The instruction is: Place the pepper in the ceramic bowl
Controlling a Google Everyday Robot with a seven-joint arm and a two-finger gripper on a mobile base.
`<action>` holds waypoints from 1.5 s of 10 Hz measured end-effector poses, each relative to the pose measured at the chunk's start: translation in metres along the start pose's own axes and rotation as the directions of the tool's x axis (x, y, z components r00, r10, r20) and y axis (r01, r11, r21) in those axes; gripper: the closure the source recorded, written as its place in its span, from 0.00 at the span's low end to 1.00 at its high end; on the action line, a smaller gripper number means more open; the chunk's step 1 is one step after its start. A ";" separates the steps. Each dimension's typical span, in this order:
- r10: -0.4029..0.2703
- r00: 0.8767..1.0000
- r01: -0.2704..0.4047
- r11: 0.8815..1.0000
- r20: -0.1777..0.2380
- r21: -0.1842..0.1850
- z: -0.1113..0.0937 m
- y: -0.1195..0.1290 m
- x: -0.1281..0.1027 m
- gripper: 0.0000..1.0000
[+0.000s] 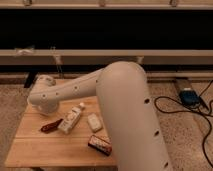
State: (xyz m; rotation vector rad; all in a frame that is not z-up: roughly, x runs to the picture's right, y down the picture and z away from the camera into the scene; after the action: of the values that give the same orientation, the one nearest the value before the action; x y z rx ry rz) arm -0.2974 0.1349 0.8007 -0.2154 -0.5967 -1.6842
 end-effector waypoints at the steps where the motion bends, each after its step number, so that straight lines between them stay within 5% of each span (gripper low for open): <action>1: 0.001 1.000 -0.001 1.000 0.000 0.000 0.000 0.000 0.000 1.00; 4: -0.003 1.000 0.003 1.000 0.001 -0.001 0.000 -0.001 -0.001 0.97; 8: -0.129 0.991 0.131 0.990 0.045 -0.052 0.016 -0.007 -0.046 0.59; 12: -0.136 0.990 0.137 0.990 0.035 -0.034 0.001 0.010 -0.058 0.22; 15: -0.151 0.988 0.152 0.988 0.041 -0.030 0.000 0.017 -0.064 0.20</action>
State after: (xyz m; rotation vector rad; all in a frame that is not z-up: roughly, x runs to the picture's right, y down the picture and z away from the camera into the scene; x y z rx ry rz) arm -0.2681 0.1882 0.7759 -0.2315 -0.6273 -1.8409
